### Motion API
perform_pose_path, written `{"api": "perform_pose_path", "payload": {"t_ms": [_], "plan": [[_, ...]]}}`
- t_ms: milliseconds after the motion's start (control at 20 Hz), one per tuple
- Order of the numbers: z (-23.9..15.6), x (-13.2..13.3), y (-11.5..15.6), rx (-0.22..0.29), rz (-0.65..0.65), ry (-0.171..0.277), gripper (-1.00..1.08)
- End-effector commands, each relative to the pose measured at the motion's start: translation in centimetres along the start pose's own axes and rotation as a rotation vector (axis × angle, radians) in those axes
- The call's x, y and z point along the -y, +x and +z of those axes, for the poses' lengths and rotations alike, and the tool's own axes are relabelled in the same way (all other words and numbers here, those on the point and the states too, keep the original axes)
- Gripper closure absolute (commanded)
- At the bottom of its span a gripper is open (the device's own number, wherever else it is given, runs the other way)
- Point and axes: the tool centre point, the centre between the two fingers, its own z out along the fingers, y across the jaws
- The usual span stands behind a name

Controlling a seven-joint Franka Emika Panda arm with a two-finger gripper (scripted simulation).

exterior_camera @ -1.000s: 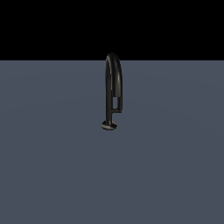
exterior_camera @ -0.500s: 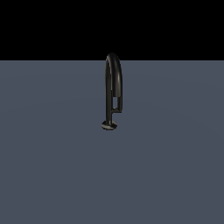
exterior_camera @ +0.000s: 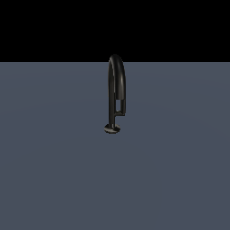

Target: Turn on the faucet by rotating a designated handle.

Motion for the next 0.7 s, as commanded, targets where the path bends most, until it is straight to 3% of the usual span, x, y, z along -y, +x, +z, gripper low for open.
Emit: {"api": "perform_pose_path", "payload": {"t_ms": [0, 650], "plan": [[0.1, 0.2, 1.6, 0.037, 0.033, 0.032, 1.08], [1.8, 0.3, 9.7, 0.238, 0.206, 0.202, 1.08]]}}
